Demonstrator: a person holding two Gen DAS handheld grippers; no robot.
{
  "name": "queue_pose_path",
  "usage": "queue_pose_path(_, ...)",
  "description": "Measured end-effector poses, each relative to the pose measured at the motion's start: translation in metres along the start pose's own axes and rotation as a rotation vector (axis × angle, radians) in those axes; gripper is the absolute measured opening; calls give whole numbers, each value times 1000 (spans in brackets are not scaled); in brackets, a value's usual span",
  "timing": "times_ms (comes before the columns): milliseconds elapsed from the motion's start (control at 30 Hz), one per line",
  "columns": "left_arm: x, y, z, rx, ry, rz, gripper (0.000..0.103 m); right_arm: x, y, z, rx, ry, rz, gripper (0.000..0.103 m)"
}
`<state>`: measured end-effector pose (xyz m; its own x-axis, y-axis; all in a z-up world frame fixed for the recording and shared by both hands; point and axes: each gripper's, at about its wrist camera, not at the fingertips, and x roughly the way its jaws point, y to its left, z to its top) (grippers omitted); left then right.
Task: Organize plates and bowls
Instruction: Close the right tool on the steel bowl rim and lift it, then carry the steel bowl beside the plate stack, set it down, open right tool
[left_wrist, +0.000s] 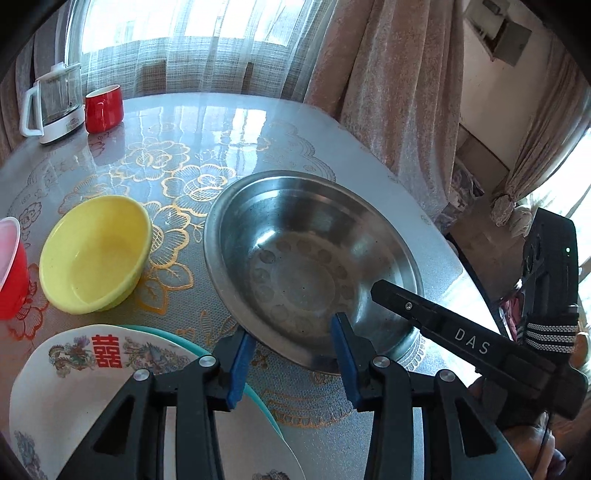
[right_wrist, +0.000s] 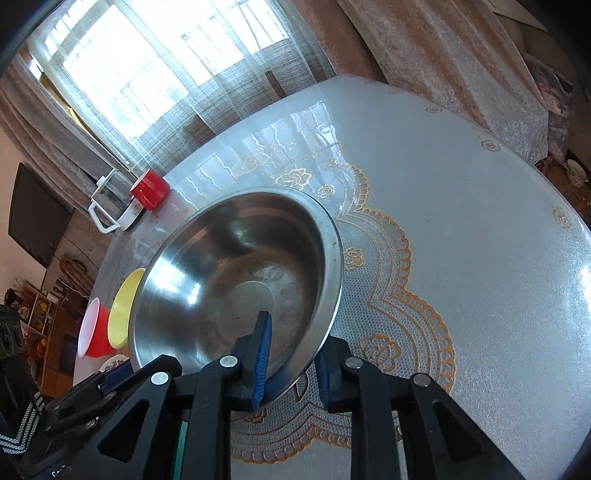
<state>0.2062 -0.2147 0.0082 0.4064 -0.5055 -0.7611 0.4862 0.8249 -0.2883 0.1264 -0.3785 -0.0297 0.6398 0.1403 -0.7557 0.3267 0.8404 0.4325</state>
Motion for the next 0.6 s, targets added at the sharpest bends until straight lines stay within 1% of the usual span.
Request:
queue_pose_path(167,-24,-6,-10,18,-49,-5,42,-18,6,-7,-9,-28,18,21)
queue_pose_path(333,-53,-4,-22,20,-101,-2,42,-35,22,-14,-46,-55,44,21)
queue_pose_path(467,-78,5,-33,14,-145,12,42,-44,39,-20,-76,-67,79,21)
queue_pose_path(600,-98,24,-46,-17,-170,28,42,-45,61,-27,-115,-54,113,21)
